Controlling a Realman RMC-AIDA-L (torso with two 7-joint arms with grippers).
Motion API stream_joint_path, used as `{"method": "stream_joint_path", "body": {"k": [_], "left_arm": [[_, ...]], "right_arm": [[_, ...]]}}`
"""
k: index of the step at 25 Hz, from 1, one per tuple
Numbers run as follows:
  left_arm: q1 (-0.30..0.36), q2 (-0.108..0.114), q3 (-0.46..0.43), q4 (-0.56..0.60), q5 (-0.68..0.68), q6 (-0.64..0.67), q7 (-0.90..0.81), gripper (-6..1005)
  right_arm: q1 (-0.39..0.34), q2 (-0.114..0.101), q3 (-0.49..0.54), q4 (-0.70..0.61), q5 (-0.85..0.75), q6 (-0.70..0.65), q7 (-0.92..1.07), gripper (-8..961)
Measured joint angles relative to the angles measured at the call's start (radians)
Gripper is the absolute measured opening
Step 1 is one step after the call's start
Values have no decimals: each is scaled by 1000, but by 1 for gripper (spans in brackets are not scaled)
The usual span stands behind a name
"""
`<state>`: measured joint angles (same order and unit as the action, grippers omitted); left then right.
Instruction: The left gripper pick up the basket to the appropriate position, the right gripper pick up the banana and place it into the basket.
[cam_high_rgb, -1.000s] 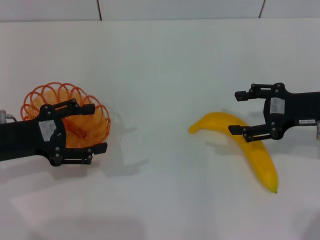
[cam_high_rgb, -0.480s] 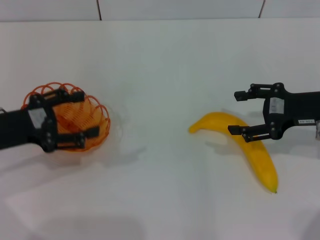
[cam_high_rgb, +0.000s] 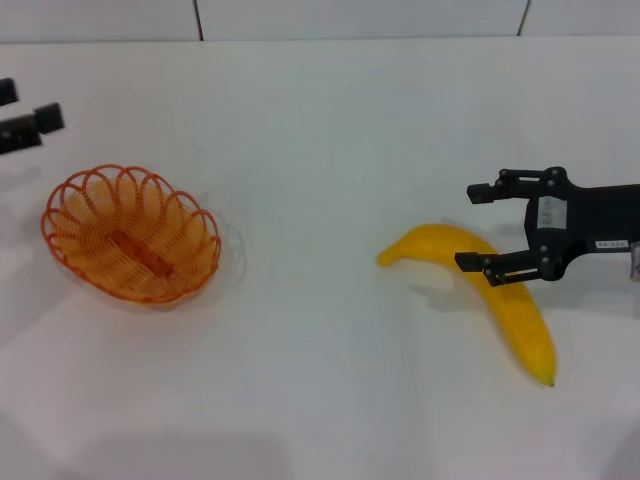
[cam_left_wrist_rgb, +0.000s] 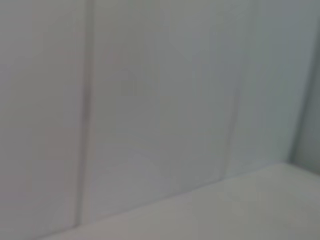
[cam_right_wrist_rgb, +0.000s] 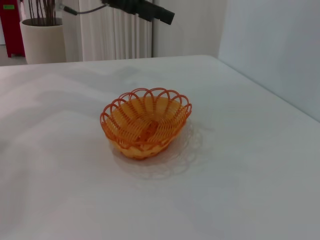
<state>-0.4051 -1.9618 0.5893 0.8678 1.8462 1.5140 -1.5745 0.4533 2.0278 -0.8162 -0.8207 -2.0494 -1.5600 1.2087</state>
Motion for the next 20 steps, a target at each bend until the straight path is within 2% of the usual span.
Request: {"method": "stream_joint_path", "body": {"k": [5,10,13,18,20], "left_arm": [[-36,23,-5,92,169,-39,-225,886],[-84,48,-5,119,330,-42,-334,881],[-109,44,1,137,420,-42,-353,878],[-133,13,10,196,547,-43,-356,873],[-139,8,10,204,566,-43,-353,871]], "right_arm": [[1,0,-1,0,0,0,0,862],[1,0,-1,0,0,0,1,862],[1,0,-1,0,0,0,1,862],[1,0,-1,0,0,-1,0,862],[1,0,-1,0,0,-1,0,862]]}}
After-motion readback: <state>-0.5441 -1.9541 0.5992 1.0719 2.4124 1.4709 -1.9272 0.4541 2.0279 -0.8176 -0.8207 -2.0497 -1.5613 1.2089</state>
